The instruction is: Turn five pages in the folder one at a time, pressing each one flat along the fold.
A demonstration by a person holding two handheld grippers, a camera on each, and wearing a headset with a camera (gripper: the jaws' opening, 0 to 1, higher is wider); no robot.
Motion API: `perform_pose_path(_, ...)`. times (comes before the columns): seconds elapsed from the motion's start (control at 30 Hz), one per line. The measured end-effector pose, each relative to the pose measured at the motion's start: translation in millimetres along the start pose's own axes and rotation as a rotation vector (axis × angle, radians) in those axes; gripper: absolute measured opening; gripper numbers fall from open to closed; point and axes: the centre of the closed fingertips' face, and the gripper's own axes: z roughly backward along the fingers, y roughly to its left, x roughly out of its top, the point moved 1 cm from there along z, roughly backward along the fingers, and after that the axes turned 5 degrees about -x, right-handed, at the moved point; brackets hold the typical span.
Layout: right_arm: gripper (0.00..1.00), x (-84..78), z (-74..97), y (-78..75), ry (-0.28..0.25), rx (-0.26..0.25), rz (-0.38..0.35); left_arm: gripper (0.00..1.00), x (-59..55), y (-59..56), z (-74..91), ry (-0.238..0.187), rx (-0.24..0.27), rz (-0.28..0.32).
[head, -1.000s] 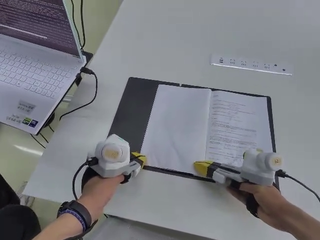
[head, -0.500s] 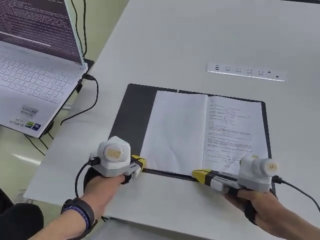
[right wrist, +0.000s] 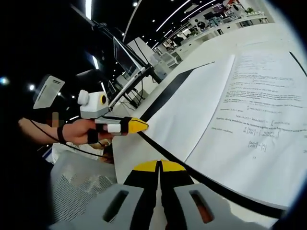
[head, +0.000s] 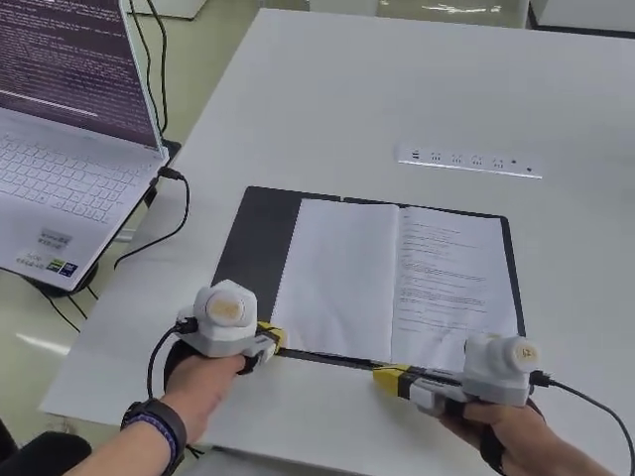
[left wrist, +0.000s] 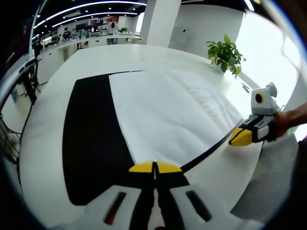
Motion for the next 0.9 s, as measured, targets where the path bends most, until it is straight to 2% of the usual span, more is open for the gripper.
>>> perform_pose_path(0.13, 0.02, 9.0, 10.1, -6.8, -0.035, -0.043, 0.007, 0.0, 8.9, -4.4, 7.0, -0.026, 0.002, -0.002)
perform_pose_path(0.33, 0.14, 15.9, 27.9, -14.4, -0.046, -0.102, 0.05, 0.02, 20.3, -12.4, 19.4, -0.062, 0.002, -0.007)
perform_pose_path(0.47, 0.23, 17.5, 40.3, -19.5, -0.045, -0.138, 0.09, 0.06, 22.4, -19.8, 25.6, -0.072, -0.002, -0.014)
perform_pose_path(0.63, 0.31, 23.2, 58.5, -27.8, -0.085, -0.178, 0.079, 0.1, 26.3, -28.5, 34.1, -0.087, -0.001, -0.023)
perform_pose_path(0.9, 0.37, 27.0, 79.8, -35.7, -0.105, -0.222, 0.087, 0.15, 36.1, -35.6, 46.5, -0.114, 0.008, -0.057)
